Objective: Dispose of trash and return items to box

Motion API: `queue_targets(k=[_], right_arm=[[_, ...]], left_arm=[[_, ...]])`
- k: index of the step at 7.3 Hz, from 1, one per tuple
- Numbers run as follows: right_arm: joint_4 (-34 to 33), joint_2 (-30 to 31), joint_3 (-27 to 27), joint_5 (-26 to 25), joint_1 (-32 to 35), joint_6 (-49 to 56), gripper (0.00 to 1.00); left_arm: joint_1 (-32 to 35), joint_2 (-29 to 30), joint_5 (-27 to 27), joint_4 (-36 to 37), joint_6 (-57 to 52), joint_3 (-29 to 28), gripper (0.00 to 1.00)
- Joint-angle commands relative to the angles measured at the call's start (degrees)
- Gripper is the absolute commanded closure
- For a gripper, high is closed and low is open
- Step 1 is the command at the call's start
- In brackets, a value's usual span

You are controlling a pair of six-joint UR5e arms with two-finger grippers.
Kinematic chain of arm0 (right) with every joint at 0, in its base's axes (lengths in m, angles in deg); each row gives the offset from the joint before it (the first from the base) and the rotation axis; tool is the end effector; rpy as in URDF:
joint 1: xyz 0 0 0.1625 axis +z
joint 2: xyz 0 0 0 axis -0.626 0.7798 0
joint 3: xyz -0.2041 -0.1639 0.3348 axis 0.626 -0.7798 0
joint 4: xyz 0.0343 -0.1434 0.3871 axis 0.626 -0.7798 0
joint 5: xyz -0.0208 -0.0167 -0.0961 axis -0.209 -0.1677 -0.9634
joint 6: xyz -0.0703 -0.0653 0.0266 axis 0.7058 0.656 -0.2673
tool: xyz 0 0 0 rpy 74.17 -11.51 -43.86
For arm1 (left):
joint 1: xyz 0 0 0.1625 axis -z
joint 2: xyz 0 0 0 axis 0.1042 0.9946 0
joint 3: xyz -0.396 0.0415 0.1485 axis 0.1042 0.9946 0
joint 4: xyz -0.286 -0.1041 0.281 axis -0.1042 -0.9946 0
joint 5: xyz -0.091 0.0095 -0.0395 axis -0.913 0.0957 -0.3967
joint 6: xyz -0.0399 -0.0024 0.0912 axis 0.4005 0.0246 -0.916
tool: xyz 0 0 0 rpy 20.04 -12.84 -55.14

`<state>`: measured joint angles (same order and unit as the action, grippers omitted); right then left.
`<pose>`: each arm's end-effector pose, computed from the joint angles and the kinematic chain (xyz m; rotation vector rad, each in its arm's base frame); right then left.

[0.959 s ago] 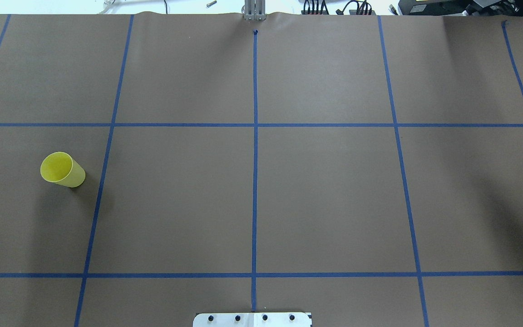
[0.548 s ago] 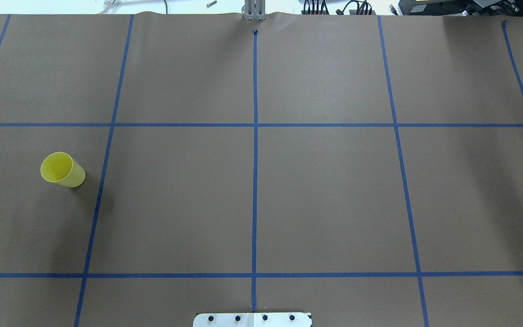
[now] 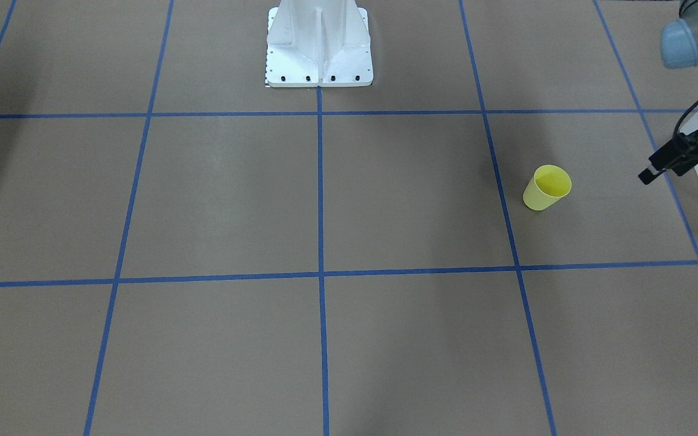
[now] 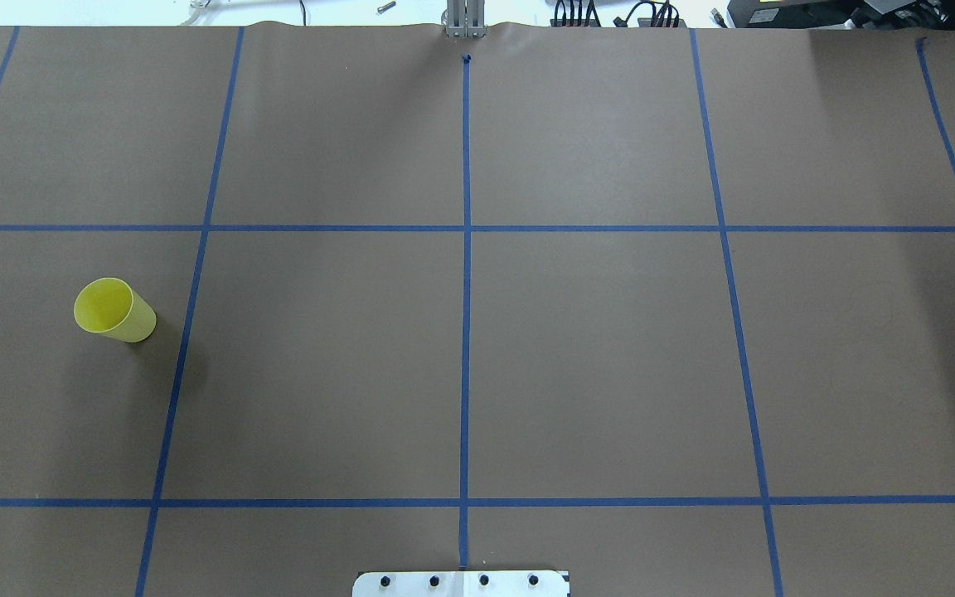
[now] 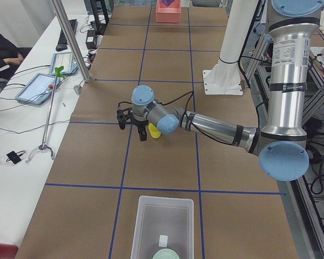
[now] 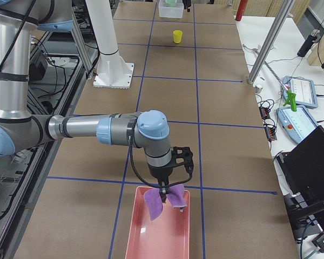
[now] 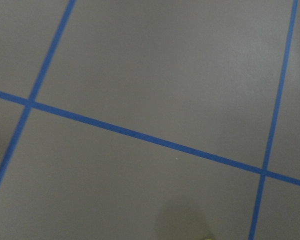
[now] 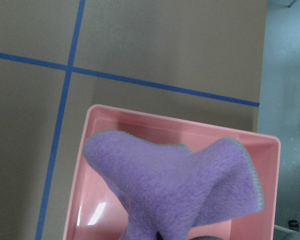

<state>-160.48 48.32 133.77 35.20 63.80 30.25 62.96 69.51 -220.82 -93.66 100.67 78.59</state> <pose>0.1697 -0.3861 0.6346 0.1303 -0.5290 -0.0761 0.1214 -0.4919 0.4871 0.0106 0.9838 -0.3368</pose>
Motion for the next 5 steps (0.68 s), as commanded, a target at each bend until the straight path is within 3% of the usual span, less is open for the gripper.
queue_targets(k=[1, 3, 4, 5], right_arm=[[2.70, -0.54, -6.52, -2.71, 0.10, 0.56, 1.00], [13.13, -1.15, -16.69, -3.52, -0.77, 0.66, 0.94], [14.75, -2.20, -18.66, -3.61, -2.00, 0.39, 0.01], [15.46, -2.30, -18.25, -3.09, -2.01, -0.30, 0.00]], left_arm=[[-3.55, 1.09, 1.81, -0.43, 2.40, -0.19, 0.01], [-4.78, 0.91, 1.99, -0.95, 2.40, -0.19, 0.01], [-4.87, 0.91, 1.99, -1.04, 2.40, -0.19, 0.01], [-5.65, 0.91, 1.99, -1.05, 2.40, -0.10, 0.01]])
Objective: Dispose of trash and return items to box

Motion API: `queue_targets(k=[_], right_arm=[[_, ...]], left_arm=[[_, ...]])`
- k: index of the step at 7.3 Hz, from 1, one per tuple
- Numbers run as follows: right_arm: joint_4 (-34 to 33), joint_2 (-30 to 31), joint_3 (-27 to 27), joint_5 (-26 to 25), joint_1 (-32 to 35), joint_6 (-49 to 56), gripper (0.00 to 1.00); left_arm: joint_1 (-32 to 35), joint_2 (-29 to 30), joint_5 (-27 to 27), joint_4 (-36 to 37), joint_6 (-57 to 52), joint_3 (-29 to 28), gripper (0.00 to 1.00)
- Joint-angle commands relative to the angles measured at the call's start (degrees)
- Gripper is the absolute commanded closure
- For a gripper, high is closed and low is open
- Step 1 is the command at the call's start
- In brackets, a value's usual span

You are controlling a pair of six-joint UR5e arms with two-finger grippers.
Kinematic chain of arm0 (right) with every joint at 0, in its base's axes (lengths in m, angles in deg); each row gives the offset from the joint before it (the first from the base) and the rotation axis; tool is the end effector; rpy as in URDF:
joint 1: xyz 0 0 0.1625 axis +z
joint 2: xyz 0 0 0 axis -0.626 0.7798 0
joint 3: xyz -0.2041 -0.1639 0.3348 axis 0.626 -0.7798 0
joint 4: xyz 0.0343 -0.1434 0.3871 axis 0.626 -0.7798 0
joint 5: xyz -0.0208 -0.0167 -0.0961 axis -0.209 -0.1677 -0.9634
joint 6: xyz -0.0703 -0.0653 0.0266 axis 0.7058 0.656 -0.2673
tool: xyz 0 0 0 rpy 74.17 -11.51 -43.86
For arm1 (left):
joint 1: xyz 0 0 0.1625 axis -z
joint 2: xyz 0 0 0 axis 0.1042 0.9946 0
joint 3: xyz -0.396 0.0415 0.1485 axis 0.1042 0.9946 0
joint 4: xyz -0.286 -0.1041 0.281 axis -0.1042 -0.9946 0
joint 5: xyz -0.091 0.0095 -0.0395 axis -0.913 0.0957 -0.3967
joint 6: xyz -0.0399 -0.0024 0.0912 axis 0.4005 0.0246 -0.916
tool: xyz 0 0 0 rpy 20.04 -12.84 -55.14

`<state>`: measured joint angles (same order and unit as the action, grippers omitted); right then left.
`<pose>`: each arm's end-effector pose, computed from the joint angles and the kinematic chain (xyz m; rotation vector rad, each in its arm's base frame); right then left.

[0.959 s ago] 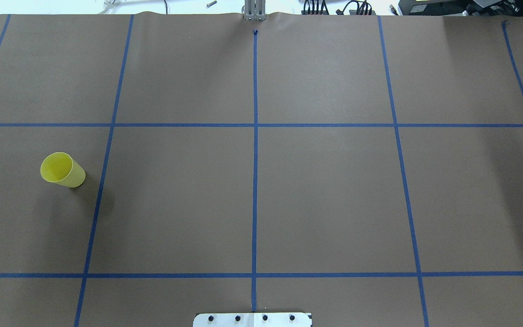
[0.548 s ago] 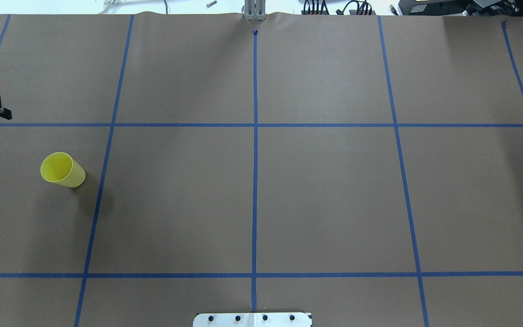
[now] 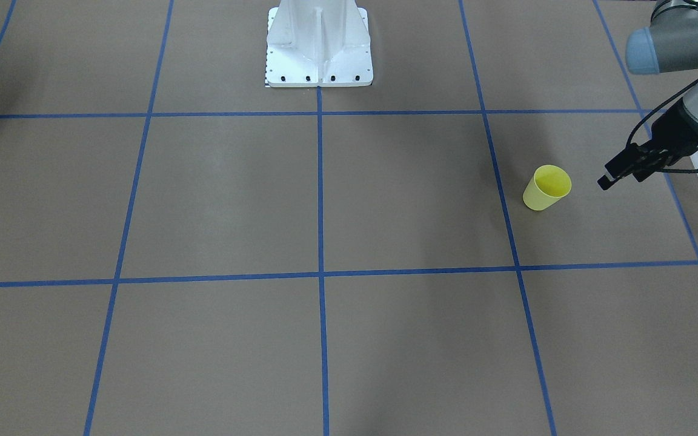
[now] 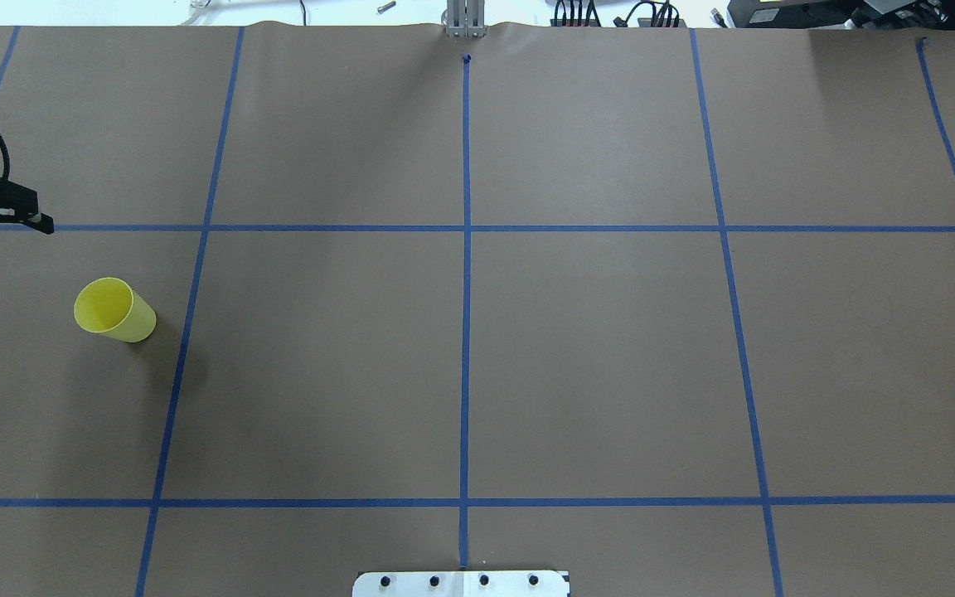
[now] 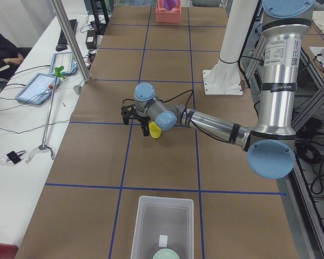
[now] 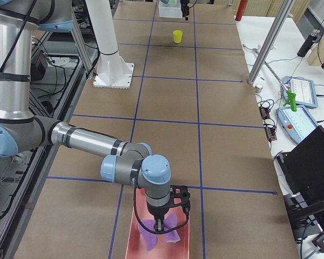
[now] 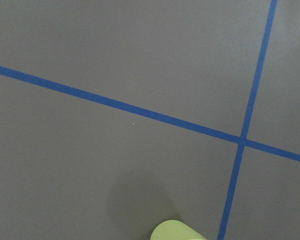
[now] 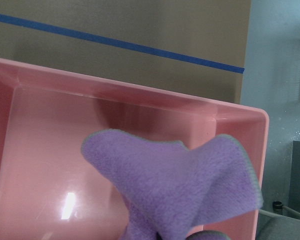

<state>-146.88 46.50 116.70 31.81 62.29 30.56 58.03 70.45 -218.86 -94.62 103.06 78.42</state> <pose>0.1656 -0.3947 0.7465 0.0828 -0.4800 -0.1010 0.1640 -0.4869 0.4801 -0.0047 0.9773 -0.2969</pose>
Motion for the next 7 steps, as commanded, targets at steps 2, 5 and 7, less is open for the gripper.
queue_targets(k=[2, 5, 7], right_arm=[[0.20, -0.83, 4.25, 5.11, -0.50, -2.97, 0.00], [-9.52, -0.84, 18.11, 10.32, -2.86, -11.42, 0.00], [-19.54, -3.80, 26.04, 12.51, -6.46, -18.60, 0.00]], left_arm=[[-4.40, -0.11, 0.55, -0.08, 0.01, 0.16, 0.01], [-11.01, -0.55, 6.26, -0.43, 0.63, -0.89, 0.02], [-11.45, -1.51, 6.26, -2.53, 0.54, -2.46, 0.11]])
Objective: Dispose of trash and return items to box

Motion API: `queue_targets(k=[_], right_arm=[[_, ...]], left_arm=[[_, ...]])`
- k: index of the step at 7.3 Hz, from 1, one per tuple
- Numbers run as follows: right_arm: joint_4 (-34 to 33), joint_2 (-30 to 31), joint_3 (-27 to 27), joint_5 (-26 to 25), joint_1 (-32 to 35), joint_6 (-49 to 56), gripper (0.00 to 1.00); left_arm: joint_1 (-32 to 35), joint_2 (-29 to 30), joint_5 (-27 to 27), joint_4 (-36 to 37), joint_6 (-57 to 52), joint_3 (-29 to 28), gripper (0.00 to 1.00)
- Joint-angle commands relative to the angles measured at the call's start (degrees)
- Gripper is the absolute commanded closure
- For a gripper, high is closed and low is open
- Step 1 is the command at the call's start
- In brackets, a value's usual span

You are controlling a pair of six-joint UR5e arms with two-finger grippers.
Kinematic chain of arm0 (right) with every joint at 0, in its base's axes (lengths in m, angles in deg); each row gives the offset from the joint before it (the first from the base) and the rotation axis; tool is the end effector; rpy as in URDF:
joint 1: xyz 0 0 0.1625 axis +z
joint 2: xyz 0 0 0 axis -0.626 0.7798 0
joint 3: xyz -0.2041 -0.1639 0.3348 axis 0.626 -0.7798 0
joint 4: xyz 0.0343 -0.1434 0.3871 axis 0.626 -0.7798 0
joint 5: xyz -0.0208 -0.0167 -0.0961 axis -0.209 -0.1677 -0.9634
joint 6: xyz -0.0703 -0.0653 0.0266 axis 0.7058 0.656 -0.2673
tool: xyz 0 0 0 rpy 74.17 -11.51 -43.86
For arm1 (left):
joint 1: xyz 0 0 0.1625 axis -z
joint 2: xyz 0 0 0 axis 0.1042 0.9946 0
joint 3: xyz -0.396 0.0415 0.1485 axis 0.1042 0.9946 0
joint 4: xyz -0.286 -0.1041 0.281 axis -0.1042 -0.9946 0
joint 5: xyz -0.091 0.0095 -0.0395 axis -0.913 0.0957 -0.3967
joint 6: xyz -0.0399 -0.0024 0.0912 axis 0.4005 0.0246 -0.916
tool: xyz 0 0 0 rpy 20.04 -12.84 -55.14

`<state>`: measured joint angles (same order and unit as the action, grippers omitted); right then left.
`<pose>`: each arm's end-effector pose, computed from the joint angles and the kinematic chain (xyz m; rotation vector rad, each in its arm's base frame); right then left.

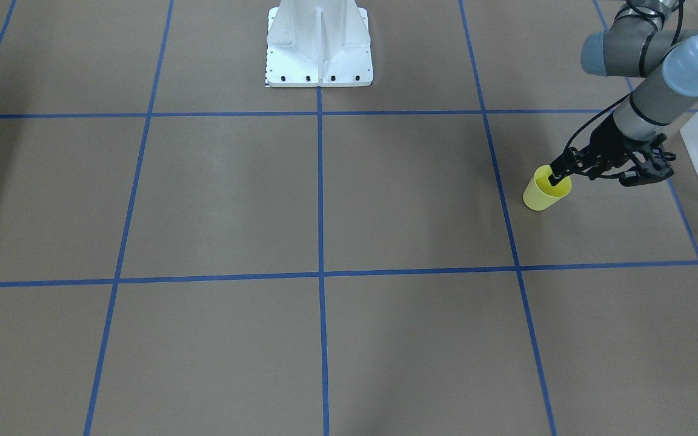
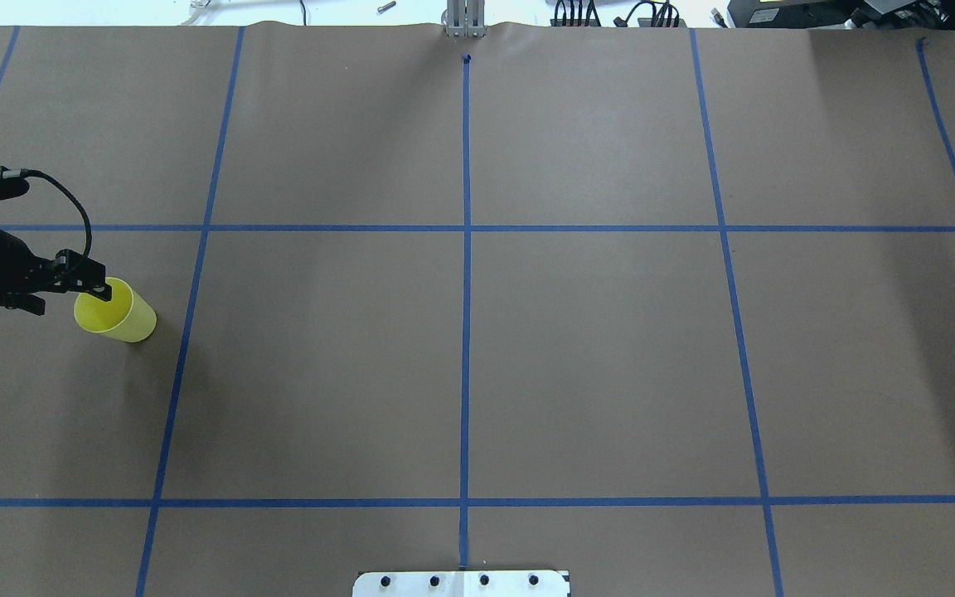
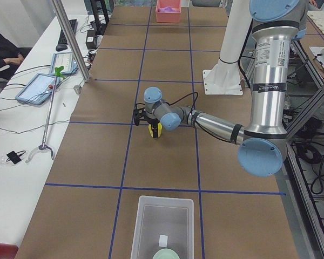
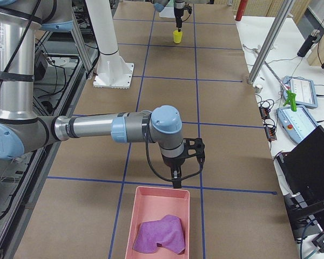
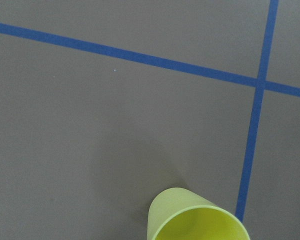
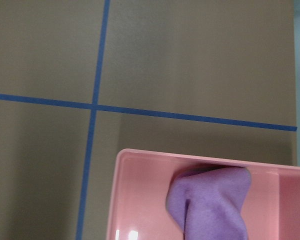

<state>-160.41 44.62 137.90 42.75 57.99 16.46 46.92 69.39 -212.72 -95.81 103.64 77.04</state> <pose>0.1225 -0.4314 0.5638 0.1821 -0.6619 0.0129 0.2485 -0.4515 0.5044 -0.0356 0.8952 -0.1777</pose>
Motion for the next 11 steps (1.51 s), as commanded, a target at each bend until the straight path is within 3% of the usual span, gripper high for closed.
queue_targets(k=[1, 2, 3, 4, 6, 7, 9, 11], right_arm=[[-7.19, -3.07, 6.18, 4.03, -3.48, -6.36, 0.00], [-7.11, -3.17, 6.63, 5.79, -4.37, -7.34, 0.00], [-6.94, -3.17, 7.24, 6.50, -5.42, -9.52, 0.00], [-6.76, -3.17, 8.46, 6.51, -6.82, -12.59, 0.00], [-6.32, -3.09, 9.09, 8.00, -6.84, -12.71, 0.00], [-6.41, -3.00, 8.48, 7.40, -7.18, -12.01, 0.00], [-6.23, -2.73, 4.37, 7.39, -7.36, -11.66, 0.00], [-5.10, -2.91, -1.95, 7.30, -7.54, -10.25, 0.00]], left_arm=[[-0.51, -0.37, 0.22, -2.66, 0.05, -2.76, 0.27], [-1.39, -0.28, 0.48, -3.63, 0.14, -3.64, 0.46], [-1.57, -0.19, 0.48, -3.64, 0.14, -3.74, 0.77], [-1.74, -0.10, 0.40, -3.64, 0.14, -3.48, 1.00], [-0.70, -1.15, -4.05, -2.51, 0.22, 0.81, 1.00], [2.88, -2.11, -8.70, -2.41, 0.05, 1.35, 1.00], [9.39, -2.65, -11.11, -1.97, -2.92, 0.57, 1.00], [19.47, -2.74, -11.21, 10.70, -20.67, 0.57, 1.00]])
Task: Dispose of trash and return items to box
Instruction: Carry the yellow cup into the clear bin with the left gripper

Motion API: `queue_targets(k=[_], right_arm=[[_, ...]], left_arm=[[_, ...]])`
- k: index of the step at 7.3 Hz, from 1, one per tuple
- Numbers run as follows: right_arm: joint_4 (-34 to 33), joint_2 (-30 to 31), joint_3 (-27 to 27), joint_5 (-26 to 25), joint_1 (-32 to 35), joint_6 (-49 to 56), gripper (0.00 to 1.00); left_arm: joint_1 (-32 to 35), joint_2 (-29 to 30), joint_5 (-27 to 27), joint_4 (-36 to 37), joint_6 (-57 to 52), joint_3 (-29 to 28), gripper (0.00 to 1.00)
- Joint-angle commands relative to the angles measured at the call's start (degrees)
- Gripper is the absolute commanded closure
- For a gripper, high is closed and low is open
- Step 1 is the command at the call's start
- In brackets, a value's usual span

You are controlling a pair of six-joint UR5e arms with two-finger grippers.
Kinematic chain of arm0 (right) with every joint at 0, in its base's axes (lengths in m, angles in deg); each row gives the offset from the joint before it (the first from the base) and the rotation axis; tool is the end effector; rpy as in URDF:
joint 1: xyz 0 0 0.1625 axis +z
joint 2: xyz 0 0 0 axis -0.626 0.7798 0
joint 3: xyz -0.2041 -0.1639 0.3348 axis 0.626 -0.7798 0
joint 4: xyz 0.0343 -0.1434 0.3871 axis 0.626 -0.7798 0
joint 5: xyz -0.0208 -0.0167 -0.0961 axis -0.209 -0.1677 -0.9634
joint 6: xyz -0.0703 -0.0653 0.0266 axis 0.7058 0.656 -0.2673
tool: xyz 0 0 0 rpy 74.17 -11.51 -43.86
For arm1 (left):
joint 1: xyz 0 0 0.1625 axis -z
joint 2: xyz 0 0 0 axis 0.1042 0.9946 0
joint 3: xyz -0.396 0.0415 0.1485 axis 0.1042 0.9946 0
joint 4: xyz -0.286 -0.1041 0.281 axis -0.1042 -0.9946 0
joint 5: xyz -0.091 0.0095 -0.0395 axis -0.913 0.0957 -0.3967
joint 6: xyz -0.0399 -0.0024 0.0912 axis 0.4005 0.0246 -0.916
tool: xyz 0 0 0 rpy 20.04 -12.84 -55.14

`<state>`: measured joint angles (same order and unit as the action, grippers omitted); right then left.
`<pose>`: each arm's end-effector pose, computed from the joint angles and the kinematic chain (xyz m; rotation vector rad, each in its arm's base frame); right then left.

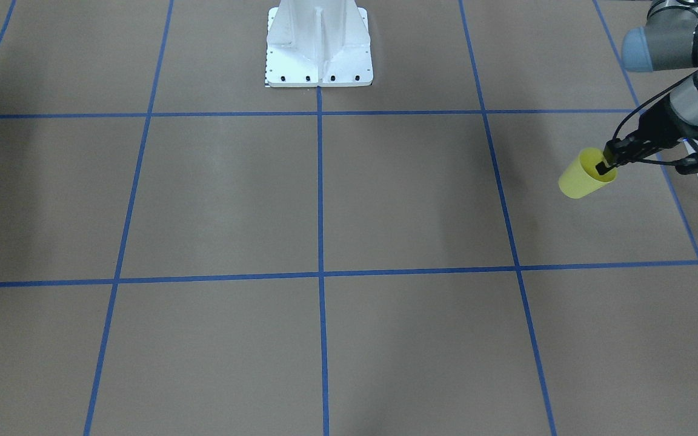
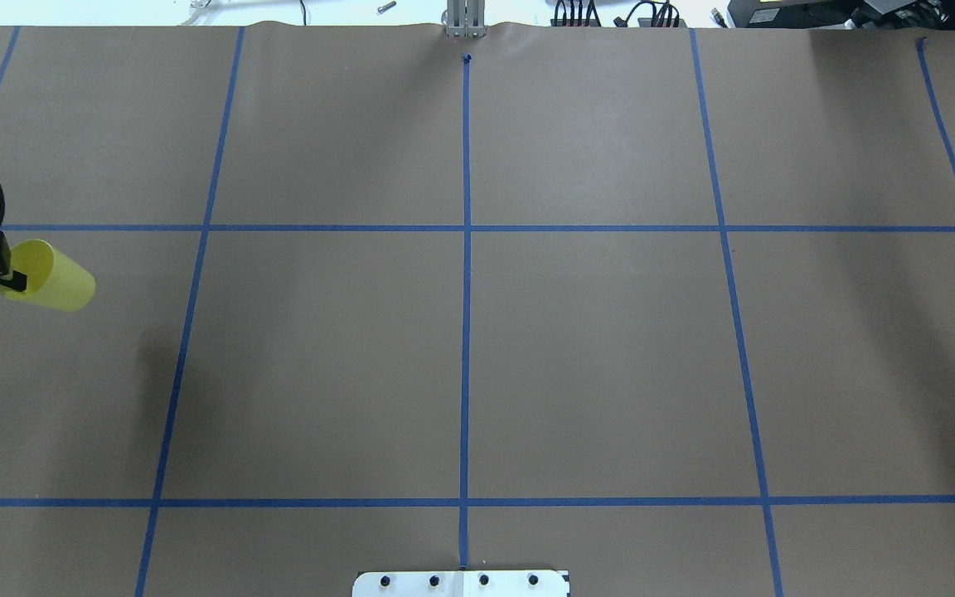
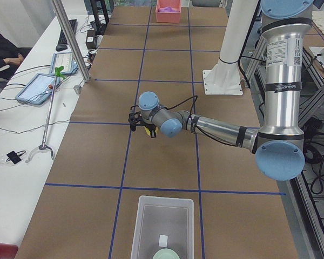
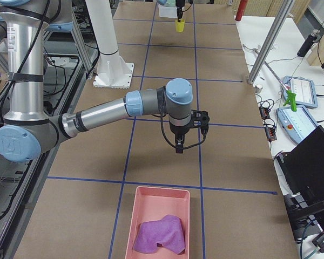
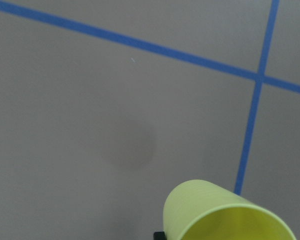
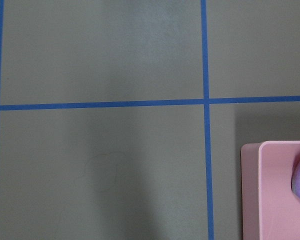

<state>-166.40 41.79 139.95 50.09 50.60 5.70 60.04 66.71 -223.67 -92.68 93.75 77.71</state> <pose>0.0565 -0.4536 0.5270 0.0462 -0.8090 0.0671 0.1424 -0.4678 0.5182 -0.0530 0.9739 -0.1966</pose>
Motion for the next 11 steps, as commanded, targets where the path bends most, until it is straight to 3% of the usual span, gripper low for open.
queue_targets(k=[1, 2, 3, 5, 7, 11], right_arm=[[3.17, 0.01, -7.78, -0.13, -0.14, 0.60, 0.00], [5.98, 0.97, -10.25, -0.21, -0.23, 0.60, 0.00], [8.18, 0.98, -12.54, -0.30, -0.23, 0.60, 0.00], [10.39, 0.98, -14.49, -4.59, -0.23, 0.60, 0.00], [10.31, 1.24, -14.76, -4.61, -0.23, 0.51, 0.00], [10.40, 1.24, -14.58, -4.43, -0.40, 0.42, 0.00]], left_arm=[[12.15, 0.11, 0.26, 15.56, -21.60, -0.18, 1.00], [17.43, 0.73, 0.62, 22.51, -31.19, -0.88, 1.00], [21.39, 0.82, 3.06, 23.89, -37.20, -2.80, 1.00], [27.91, 0.65, 3.17, 23.90, -44.44, -8.78, 1.00], [32.48, 0.37, 3.34, 22.85, -52.50, -17.28, 1.00], [34.00, -1.02, 3.08, 22.32, -54.41, -22.15, 1.00]])
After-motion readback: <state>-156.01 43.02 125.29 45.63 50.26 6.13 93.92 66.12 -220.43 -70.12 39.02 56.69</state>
